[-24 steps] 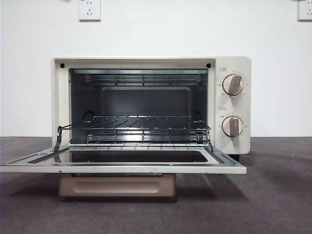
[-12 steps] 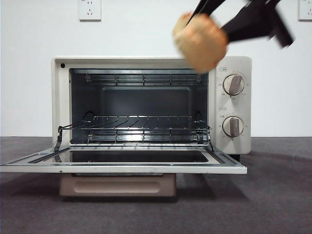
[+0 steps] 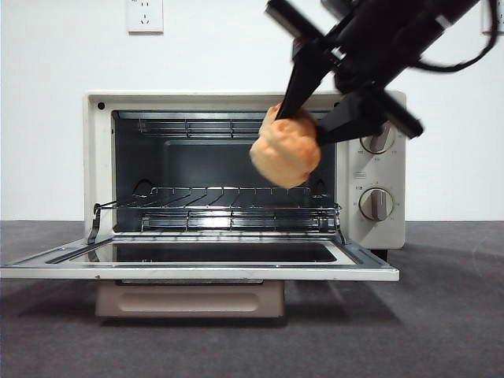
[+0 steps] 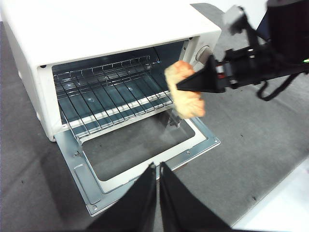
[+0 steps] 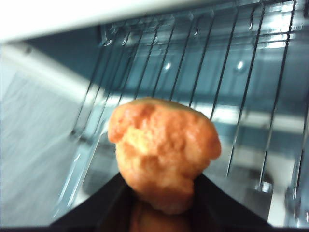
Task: The left arm flap open the oven, the right arm pick bread and place it into oven, the left arm flap close the oven
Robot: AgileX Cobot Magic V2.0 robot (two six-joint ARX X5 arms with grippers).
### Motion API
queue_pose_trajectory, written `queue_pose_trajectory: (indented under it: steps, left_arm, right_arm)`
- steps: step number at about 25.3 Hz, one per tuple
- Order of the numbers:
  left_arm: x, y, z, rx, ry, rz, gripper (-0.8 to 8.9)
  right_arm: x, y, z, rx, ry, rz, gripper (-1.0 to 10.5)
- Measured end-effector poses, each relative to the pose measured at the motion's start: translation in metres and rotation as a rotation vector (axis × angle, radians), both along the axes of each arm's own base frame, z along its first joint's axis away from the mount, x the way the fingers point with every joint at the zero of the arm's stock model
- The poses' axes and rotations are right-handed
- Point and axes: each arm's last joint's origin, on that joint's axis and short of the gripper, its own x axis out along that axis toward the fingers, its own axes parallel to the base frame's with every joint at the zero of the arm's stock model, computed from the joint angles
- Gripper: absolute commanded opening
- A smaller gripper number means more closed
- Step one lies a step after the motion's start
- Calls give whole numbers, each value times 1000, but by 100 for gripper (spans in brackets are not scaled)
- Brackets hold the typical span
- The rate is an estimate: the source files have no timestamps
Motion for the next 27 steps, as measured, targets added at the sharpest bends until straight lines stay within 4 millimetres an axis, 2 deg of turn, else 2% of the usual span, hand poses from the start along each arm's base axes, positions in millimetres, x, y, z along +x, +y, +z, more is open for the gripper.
queue_pose_trajectory:
  steps: [8,13,20,27]
  left_arm:
    - [0,0,-1,9,8,0,16]
    - [-1,1,-3,28,25,0,16]
    - [-1,2,-5,40,35,1,16]
    - [-1,2,-5,43,31,11,16]
  right_arm:
    - [28,20,-9,-39,19,-43,135]
    - [39,26,-10,-26,0,-86,135]
    - [43,25,-9,-27,-26,-165,142]
    - [42,24,-10,-38,-16,-169,281]
